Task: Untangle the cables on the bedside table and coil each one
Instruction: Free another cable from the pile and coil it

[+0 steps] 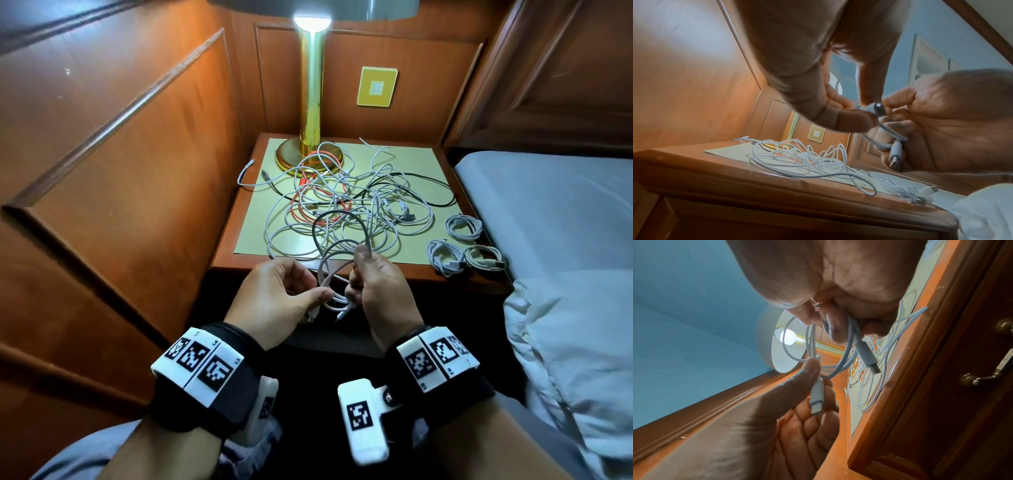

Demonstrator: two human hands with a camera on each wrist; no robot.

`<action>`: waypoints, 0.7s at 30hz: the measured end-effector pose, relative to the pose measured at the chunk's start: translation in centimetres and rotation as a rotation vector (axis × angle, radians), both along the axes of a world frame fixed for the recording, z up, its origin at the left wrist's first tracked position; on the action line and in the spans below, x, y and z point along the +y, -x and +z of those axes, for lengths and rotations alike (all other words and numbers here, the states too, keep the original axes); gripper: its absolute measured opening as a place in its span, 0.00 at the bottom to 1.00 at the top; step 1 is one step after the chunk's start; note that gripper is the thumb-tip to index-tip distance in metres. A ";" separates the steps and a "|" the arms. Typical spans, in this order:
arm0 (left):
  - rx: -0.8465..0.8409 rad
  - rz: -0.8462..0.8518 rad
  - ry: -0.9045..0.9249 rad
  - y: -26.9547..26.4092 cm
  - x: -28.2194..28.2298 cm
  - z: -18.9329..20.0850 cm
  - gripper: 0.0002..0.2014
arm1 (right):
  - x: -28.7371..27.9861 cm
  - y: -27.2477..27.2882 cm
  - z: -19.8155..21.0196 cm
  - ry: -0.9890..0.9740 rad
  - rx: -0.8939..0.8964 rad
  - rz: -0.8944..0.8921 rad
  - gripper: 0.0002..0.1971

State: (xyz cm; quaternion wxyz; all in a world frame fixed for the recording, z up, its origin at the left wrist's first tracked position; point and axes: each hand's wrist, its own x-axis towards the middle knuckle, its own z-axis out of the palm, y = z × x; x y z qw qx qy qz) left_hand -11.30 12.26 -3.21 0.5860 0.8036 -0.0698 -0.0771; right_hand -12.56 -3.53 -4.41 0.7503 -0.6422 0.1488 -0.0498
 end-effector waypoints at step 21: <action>0.069 -0.202 -0.113 0.7 0.5 0.4 0.22 | -2.6 -0.2 1.9 -0.249 -0.048 -0.001 0.20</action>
